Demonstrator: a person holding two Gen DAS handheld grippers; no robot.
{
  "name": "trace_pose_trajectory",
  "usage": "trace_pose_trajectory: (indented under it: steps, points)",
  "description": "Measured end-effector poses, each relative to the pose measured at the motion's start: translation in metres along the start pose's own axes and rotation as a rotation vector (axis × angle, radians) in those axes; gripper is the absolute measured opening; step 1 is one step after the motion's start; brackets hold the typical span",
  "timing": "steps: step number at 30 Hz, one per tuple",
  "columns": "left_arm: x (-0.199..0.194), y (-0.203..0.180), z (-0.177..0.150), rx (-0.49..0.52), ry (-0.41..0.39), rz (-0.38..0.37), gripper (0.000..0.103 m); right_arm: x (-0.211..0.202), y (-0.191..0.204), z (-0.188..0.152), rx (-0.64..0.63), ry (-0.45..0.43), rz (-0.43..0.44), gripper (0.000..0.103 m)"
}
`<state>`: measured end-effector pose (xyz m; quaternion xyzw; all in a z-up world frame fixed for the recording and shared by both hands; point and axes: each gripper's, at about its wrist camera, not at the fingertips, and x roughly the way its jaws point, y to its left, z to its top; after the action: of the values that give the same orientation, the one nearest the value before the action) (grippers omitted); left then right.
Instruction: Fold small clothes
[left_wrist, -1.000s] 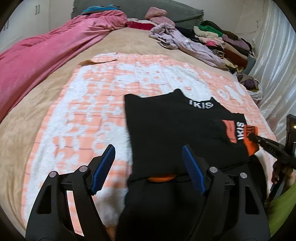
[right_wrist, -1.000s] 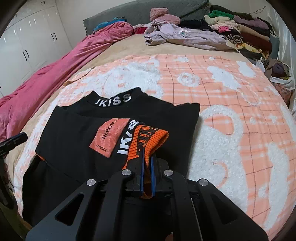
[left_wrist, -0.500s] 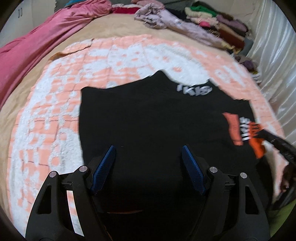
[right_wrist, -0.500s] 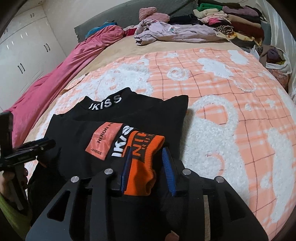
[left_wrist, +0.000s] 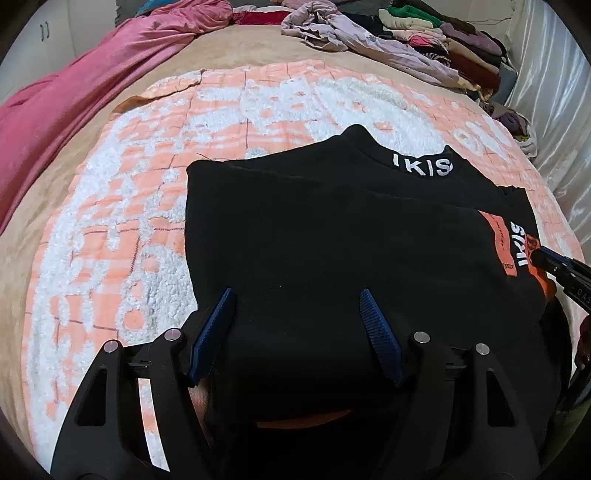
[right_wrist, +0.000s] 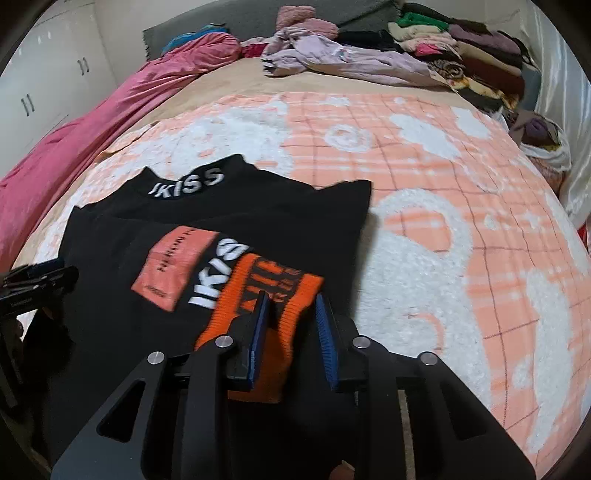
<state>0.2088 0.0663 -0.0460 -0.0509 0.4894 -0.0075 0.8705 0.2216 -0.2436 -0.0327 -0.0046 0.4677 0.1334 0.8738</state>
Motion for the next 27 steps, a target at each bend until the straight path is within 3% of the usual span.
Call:
trace_pose_trajectory:
  steps: [13, 15, 21, 27]
  points:
    - [-0.008, -0.004, -0.002, 0.01, -0.02, -0.002, 0.063, -0.019, -0.014, -0.002, 0.067, -0.038, 0.008, 0.027]
    - [-0.021, -0.009, -0.003, 0.009, -0.037, 0.001, 0.063, -0.027, -0.013, -0.002, 0.068, -0.058, 0.019, 0.033]
    - [-0.048, -0.033, -0.007, 0.053, -0.084, -0.056, 0.063, -0.038, 0.019, 0.0, -0.003, -0.081, 0.098, 0.036]
    - [-0.037, -0.058, -0.018, 0.128, -0.029, -0.04, 0.063, -0.025, 0.052, -0.007, -0.095, -0.04, 0.135, 0.042]
